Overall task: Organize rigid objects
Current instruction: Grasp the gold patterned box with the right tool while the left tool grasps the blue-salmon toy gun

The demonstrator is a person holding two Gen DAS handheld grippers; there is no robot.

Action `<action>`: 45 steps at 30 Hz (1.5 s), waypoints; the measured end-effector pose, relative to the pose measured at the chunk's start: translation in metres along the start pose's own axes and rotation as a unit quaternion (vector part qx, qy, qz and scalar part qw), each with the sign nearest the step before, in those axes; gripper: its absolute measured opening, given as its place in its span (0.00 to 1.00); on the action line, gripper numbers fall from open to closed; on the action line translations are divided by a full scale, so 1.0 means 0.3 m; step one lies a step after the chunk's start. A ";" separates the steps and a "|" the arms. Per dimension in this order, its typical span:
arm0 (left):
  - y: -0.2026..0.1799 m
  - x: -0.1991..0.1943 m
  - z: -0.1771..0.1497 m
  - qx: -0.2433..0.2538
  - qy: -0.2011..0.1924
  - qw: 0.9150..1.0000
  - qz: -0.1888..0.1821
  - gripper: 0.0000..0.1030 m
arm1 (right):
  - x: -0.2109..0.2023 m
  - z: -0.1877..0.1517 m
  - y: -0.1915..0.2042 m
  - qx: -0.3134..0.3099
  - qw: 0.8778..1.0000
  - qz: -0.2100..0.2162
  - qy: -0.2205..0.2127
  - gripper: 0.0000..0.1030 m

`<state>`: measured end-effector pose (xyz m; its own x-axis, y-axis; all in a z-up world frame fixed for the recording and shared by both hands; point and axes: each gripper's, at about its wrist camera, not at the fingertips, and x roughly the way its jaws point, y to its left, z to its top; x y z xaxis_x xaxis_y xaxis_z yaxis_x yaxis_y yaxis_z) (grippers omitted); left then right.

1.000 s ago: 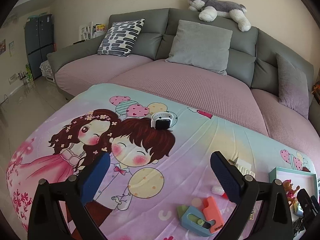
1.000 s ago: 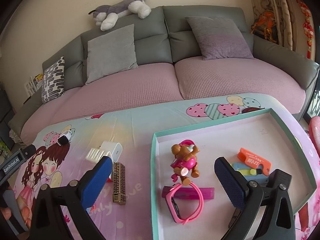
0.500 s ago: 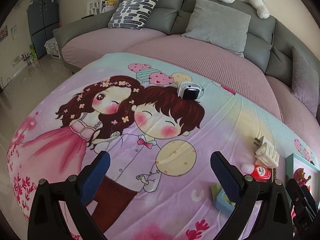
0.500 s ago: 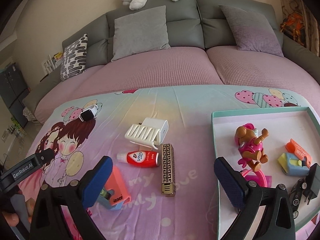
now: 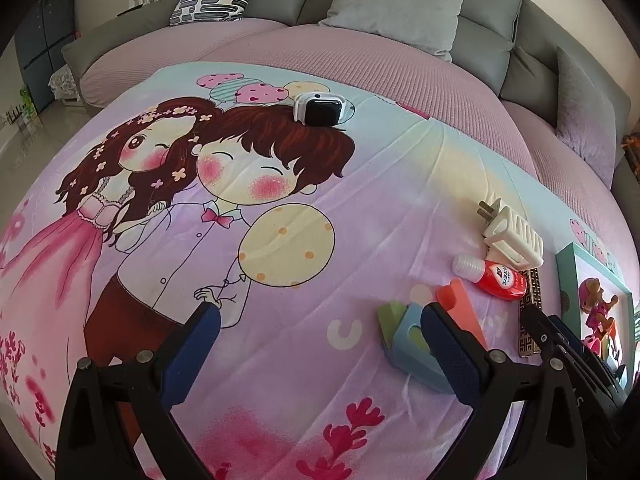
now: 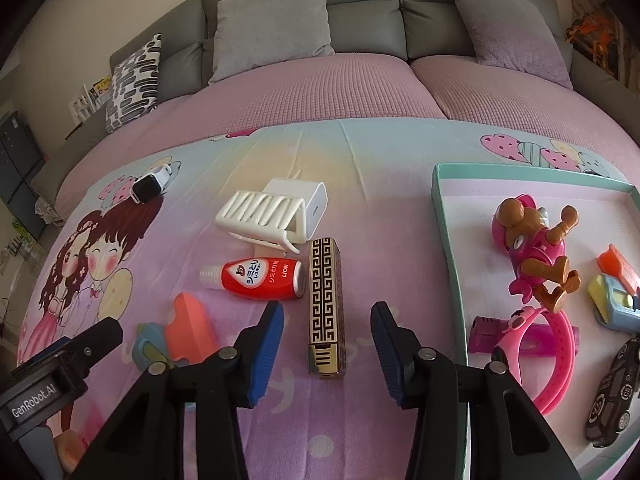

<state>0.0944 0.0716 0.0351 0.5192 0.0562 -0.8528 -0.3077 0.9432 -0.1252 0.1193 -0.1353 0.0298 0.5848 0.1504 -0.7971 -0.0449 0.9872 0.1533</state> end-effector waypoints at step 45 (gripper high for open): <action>-0.246 0.144 -0.046 0.123 0.040 0.992 0.000 0.97 | -0.033 -0.015 -0.055 -0.002 1.000 -0.009 0.025 0.17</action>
<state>0.1286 0.0000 0.0005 0.4505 0.0396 -0.8919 -0.0983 0.9951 -0.0055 0.1105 -0.1530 0.0325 0.5446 0.1341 -0.8279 -0.0381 0.9901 0.1354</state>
